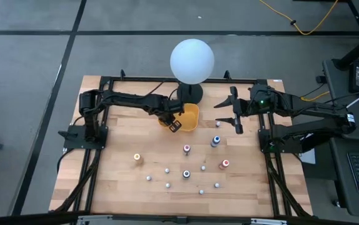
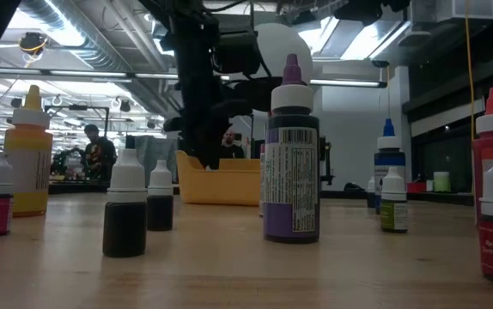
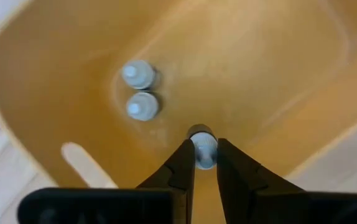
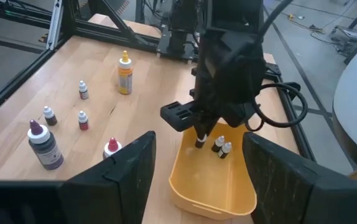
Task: Pick & Place food coloring
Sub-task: Put the small purple food coloring bottle into the yellow bin
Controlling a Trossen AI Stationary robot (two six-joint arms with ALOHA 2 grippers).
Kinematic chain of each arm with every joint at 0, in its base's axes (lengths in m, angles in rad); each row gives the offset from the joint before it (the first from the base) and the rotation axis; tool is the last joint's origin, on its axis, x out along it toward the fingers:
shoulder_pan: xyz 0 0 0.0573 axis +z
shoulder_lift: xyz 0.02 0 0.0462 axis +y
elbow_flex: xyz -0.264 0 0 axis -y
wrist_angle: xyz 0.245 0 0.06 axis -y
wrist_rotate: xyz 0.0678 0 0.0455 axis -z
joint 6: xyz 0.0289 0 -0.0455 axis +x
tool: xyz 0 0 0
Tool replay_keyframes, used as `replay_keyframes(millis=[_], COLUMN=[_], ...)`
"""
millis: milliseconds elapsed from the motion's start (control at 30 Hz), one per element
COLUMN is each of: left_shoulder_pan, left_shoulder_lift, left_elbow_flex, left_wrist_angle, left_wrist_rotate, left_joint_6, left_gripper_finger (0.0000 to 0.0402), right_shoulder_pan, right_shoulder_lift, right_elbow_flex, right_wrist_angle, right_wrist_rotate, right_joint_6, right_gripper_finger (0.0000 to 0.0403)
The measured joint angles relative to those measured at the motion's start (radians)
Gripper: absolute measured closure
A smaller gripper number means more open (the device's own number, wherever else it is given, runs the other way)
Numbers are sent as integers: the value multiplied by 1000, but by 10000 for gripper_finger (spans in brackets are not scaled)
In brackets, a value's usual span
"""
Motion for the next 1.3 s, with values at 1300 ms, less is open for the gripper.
replay_keyframes(millis=[1300], left_shoulder_pan=[4], left_shoulder_lift=[0], left_elbow_flex=[23], left_wrist_angle=[-57], left_wrist_rotate=[-24], left_joint_6=[23], left_gripper_finger=[322], right_shoulder_pan=[0], right_shoulder_lift=[0], right_elbow_flex=[0], right_wrist_angle=[0], right_wrist_rotate=[0], right_joint_6=[3], right_gripper_finger=[162])
